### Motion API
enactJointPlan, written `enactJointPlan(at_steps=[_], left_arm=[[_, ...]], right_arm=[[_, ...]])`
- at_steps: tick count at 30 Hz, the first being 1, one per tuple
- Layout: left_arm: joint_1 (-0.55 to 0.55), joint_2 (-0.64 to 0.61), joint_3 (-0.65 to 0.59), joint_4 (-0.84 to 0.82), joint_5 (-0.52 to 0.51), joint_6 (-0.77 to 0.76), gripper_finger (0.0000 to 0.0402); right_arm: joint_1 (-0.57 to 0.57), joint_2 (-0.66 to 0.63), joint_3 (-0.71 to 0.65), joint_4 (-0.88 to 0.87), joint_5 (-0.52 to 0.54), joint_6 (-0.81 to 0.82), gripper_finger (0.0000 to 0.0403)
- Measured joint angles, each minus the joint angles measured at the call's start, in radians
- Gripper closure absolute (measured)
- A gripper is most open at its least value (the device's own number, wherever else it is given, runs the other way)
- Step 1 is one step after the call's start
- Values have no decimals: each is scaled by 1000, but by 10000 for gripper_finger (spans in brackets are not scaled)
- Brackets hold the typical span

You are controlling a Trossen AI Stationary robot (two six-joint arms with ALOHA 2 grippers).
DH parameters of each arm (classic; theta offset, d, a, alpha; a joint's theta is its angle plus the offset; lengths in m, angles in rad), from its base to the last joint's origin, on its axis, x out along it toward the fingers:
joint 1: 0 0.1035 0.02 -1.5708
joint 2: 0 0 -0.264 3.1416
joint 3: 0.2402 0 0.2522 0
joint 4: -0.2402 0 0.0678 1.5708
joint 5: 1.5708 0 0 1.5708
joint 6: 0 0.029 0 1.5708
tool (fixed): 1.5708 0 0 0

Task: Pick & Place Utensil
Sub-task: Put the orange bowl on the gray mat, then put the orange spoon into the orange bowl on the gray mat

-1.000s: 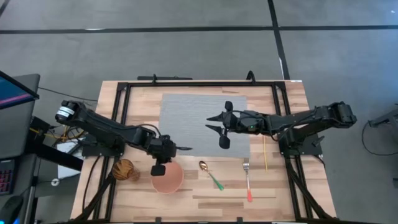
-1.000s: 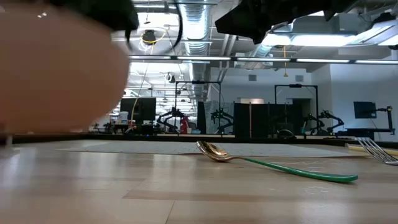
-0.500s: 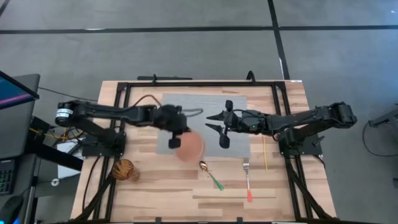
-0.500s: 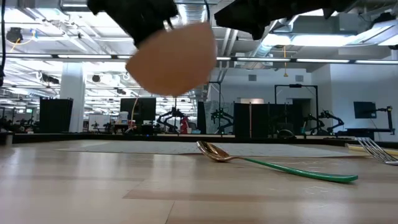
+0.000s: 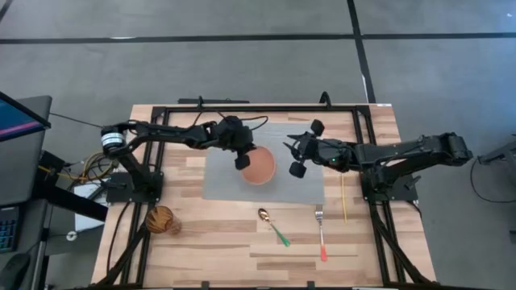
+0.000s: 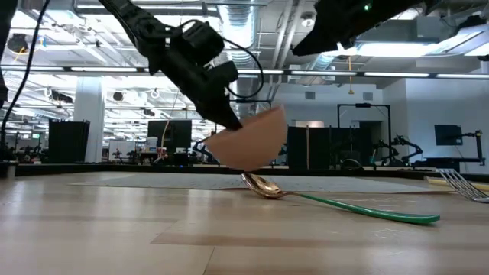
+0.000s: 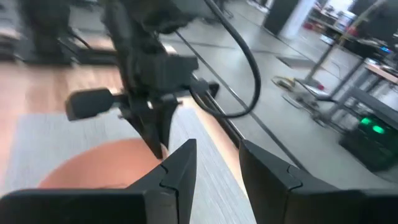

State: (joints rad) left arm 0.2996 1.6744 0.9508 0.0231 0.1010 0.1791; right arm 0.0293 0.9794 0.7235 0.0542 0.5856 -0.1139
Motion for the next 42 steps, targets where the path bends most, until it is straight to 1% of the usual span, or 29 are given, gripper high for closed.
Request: enactJointPlan(at_steps=[4,8,11,14,22,26,30,35,37,42], left_arm=[[18,47,0,8,2,-9,373],[23,74,0,12,-10,-14,379],[21,73,0,14,-42,-15,378],[22,54,0,15,-68,-12,362],[22,13,0,15,-70,-26,311],[21,13,0,10,-70,-26,298],[5,2,0,9,-68,-27,292],[-38,-86,0,-9,-68,-34,294],[-60,-153,0,-19,-69,-51,295],[-125,-360,-11,-71,-71,-57,296]], right_arm=[[-4,8,0,1,-9,9,288],[-4,8,0,1,-10,38,288],[-4,8,0,2,-11,70,288],[-2,8,0,2,-11,71,288],[-1,8,0,-5,-12,115,288],[4,8,0,-6,-12,115,288],[10,8,0,-6,-13,115,288],[10,8,0,-5,-16,115,288],[10,9,0,-6,-27,115,288],[16,20,0,-6,-99,116,288]])
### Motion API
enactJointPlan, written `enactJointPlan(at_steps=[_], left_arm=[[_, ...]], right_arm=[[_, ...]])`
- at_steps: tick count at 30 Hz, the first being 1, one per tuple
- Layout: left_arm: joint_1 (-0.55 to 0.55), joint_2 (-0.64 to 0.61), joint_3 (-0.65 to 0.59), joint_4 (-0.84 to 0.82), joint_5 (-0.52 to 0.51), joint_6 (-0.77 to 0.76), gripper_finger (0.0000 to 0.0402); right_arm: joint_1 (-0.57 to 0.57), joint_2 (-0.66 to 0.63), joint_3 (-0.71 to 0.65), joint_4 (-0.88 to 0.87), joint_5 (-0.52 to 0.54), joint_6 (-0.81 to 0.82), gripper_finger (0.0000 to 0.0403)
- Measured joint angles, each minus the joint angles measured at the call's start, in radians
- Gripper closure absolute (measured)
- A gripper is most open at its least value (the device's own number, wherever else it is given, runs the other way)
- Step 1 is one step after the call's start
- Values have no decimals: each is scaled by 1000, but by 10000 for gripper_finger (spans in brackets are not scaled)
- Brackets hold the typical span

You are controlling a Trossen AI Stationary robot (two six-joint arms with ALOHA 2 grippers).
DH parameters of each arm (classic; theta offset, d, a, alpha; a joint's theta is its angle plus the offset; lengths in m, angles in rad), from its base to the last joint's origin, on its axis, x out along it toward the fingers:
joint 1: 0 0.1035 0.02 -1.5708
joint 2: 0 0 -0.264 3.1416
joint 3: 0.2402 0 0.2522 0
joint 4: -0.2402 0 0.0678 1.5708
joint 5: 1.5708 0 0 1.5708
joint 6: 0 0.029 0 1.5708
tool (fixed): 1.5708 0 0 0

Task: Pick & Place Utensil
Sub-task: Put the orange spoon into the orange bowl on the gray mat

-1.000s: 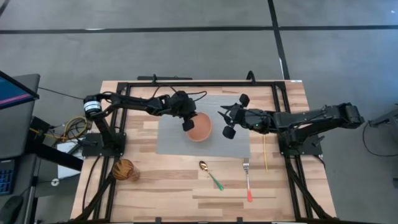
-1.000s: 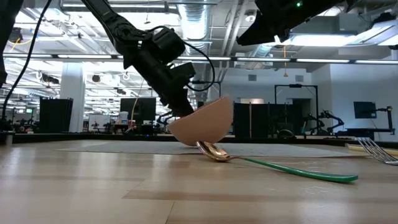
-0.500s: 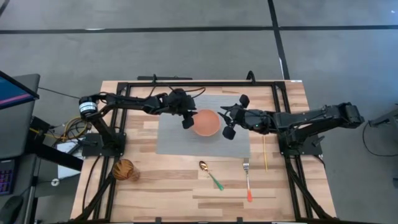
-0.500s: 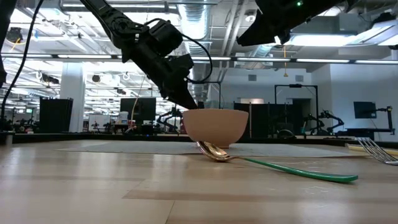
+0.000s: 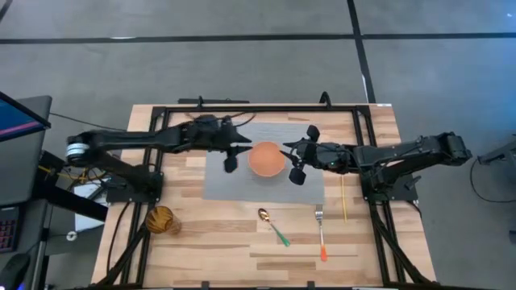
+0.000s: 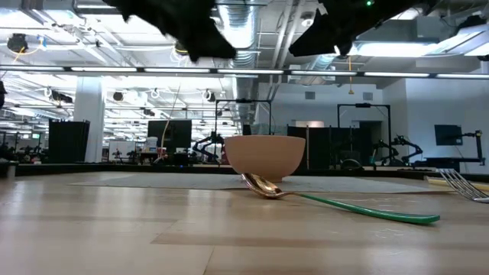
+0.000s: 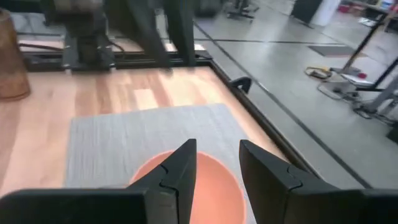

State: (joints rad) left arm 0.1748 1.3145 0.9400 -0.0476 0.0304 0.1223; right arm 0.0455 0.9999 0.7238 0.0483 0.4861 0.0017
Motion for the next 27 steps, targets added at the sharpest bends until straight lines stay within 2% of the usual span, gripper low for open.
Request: enactJointPlan(at_steps=[5,10,13,15,18,22,25,27], left_arm=[[-61,-213,-106,-5,0,-7,296],[-112,-369,-255,2,1,-85,296],[-129,-432,-320,9,0,-104,296],[-131,-461,-348,14,0,-105,296],[-130,-484,-374,19,-3,-105,296],[-130,-490,-386,29,-30,-105,296],[-130,-490,-387,29,-31,-105,296],[-130,-490,-387,29,-31,-105,296]], right_arm=[[30,39,0,10,-14,0,288],[71,79,16,51,-14,19,288],[130,104,75,-13,14,69,288],[180,126,134,-139,37,136,288],[258,185,249,-396,69,344,288],[353,277,404,-746,52,724,288],[413,341,469,-914,-57,1023,288],[449,362,472,-955,-161,1170,288]])
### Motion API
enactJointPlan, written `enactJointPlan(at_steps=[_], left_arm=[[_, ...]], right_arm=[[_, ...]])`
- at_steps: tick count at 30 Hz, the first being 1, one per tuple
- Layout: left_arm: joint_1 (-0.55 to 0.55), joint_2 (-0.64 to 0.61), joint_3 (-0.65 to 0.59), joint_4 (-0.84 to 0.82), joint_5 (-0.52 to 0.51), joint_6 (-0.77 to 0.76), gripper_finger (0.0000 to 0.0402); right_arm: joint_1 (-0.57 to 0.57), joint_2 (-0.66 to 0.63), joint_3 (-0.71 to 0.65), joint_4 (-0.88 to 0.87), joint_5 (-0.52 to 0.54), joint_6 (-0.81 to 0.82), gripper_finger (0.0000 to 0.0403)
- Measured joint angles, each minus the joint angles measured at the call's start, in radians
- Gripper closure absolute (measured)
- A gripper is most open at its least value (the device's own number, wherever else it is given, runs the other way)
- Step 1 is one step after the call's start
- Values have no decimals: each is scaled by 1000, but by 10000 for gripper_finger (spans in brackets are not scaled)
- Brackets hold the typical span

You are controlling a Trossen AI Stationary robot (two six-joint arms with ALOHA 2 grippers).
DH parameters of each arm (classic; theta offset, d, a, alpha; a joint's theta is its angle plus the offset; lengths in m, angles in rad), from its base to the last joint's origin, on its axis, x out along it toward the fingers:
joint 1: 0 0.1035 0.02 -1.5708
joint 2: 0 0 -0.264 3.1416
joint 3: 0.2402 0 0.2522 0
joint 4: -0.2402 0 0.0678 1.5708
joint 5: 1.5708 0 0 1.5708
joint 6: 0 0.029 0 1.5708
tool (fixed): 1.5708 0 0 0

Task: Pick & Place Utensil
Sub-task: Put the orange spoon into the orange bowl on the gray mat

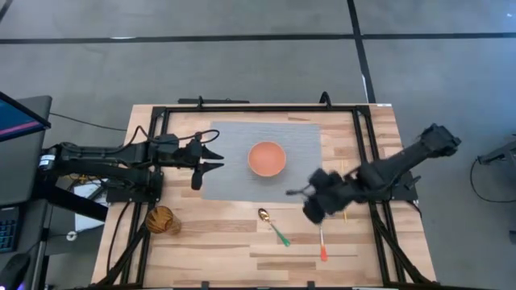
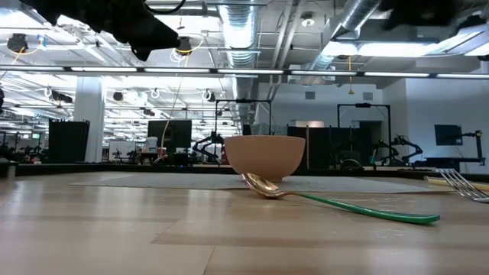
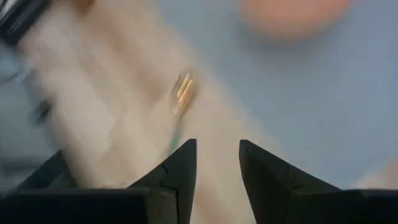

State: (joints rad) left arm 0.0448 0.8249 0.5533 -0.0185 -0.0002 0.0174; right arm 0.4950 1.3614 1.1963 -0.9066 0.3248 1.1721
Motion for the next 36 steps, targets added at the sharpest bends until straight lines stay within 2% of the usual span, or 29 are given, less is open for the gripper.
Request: enactJointPlan(at_steps=[4,9,11,14,21,26,33,36], left_arm=[[3,0,0,0,0,0,296],[2,0,0,1,0,0,296],[2,0,0,2,0,0,296],[2,0,0,15,0,3,296],[3,0,0,102,0,4,296],[3,0,0,116,0,4,296],[3,0,0,116,0,4,296],[3,0,0,116,0,3,296]], right_arm=[[69,62,-9,-14,-188,221,288],[136,160,-16,-16,-206,485,288],[155,189,-7,-12,-259,573,288],[167,217,-9,-70,-303,615,288],[197,202,-7,-109,-294,711,288],[243,238,-11,-178,-303,809,288],[272,283,-14,-148,-302,837,288],[276,280,-61,-52,-297,838,288]])
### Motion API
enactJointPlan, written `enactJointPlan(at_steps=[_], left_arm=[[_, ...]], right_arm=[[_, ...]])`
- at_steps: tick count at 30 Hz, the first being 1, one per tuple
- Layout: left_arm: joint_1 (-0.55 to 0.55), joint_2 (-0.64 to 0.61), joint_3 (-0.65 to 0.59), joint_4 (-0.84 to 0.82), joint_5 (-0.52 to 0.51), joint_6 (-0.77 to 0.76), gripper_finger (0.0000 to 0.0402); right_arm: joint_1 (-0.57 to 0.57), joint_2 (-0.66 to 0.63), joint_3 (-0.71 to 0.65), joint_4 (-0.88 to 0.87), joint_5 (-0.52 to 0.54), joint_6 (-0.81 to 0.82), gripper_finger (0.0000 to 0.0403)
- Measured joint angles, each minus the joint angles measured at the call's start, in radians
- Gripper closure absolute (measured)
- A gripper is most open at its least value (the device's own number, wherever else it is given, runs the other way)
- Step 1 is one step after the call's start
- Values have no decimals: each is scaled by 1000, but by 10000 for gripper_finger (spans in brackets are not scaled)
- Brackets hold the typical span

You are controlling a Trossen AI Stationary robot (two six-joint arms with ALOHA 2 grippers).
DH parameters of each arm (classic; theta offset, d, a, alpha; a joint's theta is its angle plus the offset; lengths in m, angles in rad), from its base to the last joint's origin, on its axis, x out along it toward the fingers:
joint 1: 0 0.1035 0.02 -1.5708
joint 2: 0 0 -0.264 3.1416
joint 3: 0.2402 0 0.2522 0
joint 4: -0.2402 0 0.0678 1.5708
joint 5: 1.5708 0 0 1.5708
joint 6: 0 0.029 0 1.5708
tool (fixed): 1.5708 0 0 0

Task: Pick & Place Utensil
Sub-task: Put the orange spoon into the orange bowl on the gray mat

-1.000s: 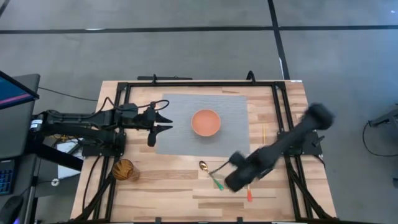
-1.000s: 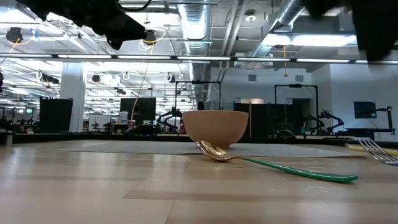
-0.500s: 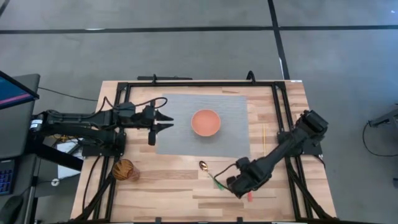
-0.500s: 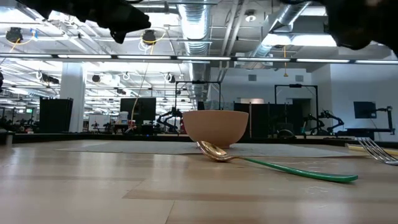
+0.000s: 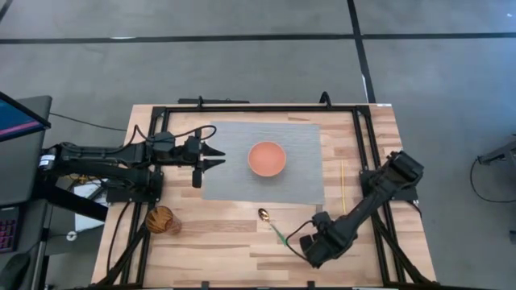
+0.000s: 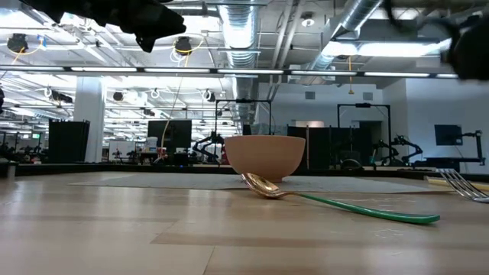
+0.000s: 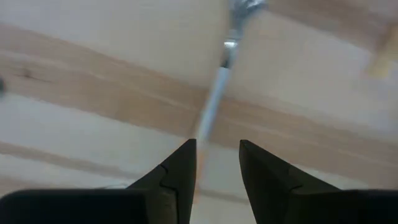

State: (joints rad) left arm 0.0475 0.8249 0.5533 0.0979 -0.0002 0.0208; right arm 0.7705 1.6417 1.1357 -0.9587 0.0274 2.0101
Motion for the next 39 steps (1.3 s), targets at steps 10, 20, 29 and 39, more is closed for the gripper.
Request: enactJointPlan(at_steps=[10,20,29,39], left_arm=[[0,0,0,8,0,0,296],[0,0,0,10,0,0,296],[0,0,0,16,0,0,296],[0,0,0,31,0,0,296]], right_arm=[[-13,-6,-96,107,3,11,288],[-15,-3,-134,177,-1,-39,362],[-90,-47,-32,80,22,-234,382],[-364,-183,223,-25,93,-625,397]])
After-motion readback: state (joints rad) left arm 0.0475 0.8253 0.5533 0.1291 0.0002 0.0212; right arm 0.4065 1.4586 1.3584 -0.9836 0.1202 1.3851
